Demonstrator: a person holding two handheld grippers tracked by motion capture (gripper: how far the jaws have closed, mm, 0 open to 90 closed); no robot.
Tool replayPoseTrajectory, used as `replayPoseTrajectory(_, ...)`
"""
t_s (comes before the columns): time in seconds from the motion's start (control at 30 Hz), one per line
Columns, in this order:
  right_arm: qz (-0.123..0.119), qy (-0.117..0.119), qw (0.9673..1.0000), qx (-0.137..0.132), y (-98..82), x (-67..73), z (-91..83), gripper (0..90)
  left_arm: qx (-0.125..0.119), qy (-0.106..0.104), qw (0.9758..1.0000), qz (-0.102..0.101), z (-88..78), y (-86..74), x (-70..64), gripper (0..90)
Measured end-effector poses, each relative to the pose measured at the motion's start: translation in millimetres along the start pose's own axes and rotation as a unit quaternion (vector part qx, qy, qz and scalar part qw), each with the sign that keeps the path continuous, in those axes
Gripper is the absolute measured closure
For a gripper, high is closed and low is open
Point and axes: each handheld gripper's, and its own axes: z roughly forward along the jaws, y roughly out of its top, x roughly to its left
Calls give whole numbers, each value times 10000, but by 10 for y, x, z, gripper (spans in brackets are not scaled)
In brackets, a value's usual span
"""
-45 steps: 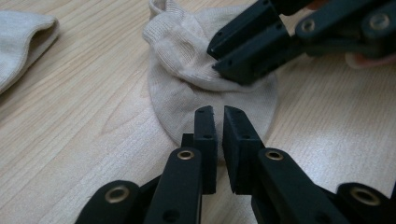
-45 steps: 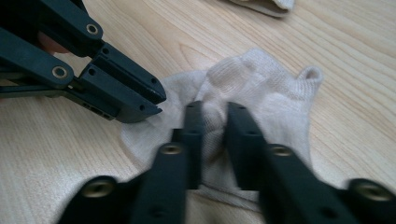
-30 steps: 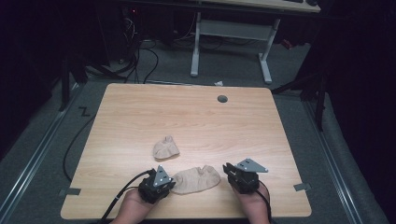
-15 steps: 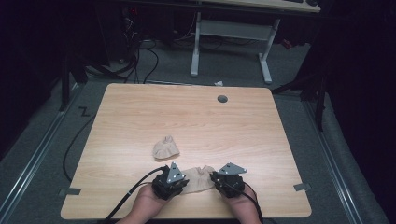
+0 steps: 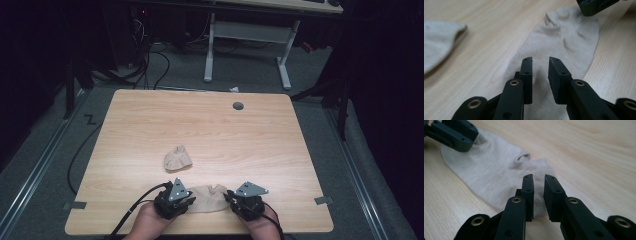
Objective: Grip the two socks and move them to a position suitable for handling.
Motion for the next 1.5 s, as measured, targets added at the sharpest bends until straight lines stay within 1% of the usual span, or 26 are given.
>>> replayPoseTrajectory(0.07,96,-63,9998,-133,5,-57,-50,787,-171,75,9998,-73,-52,16,46,733)
replayPoseTrajectory(0.17,227,-116,9995,-202,-4,-127,-81,787,-273,199,9993,-179,-90,18,125,713)
replayPoseTrajectory(0.23,390,-173,9988,-235,-23,-214,-113,787,-423,481,9972,-398,-147,4,301,695)
replayPoseTrajectory(0.3,396,-176,9987,-257,-23,-234,-121,787,-503,704,9949,-520,-181,-22,434,679)
replayPoseTrajectory(0.33,391,-183,9987,-256,-21,-238,-121,787,-536,784,9938,-586,-193,-38,500,673)
replayPoseTrajectory(0.37,382,-179,9988,-253,-18,-240,-117,787,-536,784,9938,-586,-193,-38,500,668)
replayPoseTrajectory(0.43,352,-169,9989,-243,-13,-238,-102,786,-563,933,9901,-884,-194,-78,681,647)
replayPoseTrajectory(0.47,334,-161,9991,-226,-8,-233,-91,786,-571,981,9889,-959,-185,-81,721,622)
replayPoseTrajectory(0.5,334,-161,9991,-226,-8,-233,-91,786,-571,981,9889,-959,-185,-81,721,607)
replayPoseTrajectory(0.57,316,-135,9992,-210,-4,-224,-68,786,-656,1150,9842,-1174,-139,-76,865,594)
replayPoseTrajectory(0.6,295,-112,9993,-183,-2,-215,-48,786,-660,1206,9812,-1353,-101,-64,964,572)
replayPoseTrajectory(0.63,286,-111,9994,-172,-2,-212,-44,786,-640,1204,9798,-1464,-71,-54,1040,559)
replayPoseTrajectory(0.7,259,-95,9995,-150,-2,-200,-31,786,-676,1238,9773,-1583,-17,-37,1134,552)
replayPoseTrajectory(0.77,251,-91,9996,-137,-3,-193,-25,786,-696,1192,9767,-1643,14,-28,1173,572)
replayPoseTrajectory(0.87,259,-85,9996,-124,-8,-200,-15,786,-483,1126,9777,-1708,129,7,1240,677)
replayPoseTrajectory(0.9,281,-91,9995,-119,-10,-209,-15,786,-343,1097,9794,-1659,188,15,1230,740)
replayPoseTrajectory(1.0,312,-114,9994,-134,-18,-219,-29,786,-236,1024,9818,-1582,232,19,1170,799)
replayPoseTrajectory(1.03,308,-122,9994,-140,-20,-223,-33,785,-236,1024,9818,-1582,232,19,1170,802)
replayPoseTrajectory(1.07,314,-139,9993,-141,-23,-227,-37,786,-190,957,9842,-1476,252,32,1094,802)
replayPoseTrajectory(1.17,324,-147,9992,-155,-18,-227,-44,786,-137,753,9883,-1316,292,74,915,800)
replayPoseTrajectory(1.2,328,-144,9992,-161,-14,-221,-46,786,-112,709,9896,-1244,303,92,866,800)
replayPoseTrajectory(1.23,328,-144,9992,-161,-14,-221,-46,786,-112,709,9896,-1244,303,92,866,800)
replayPoseTrajectory(1.27,297,-160,9993,-162,-10,-215,-45,785,-116,517,9920,-1149,342,150,727,797)
replayPoseTrajectory(1.3,297,-160,9993,-162,-10,-215,-45,785,-116,517,9920,-1149,342,150,727,796)
replayPoseTrajectory(1.4,282,-148,9994,-149,-6,-206,-36,785,-98,350,9950,-925,410,234,522,797)
replayPoseTrajectory(1.5,272,-149,9994,-155,-7,-209,-38,785,-101,366,9954,-883,429,250,475,784)
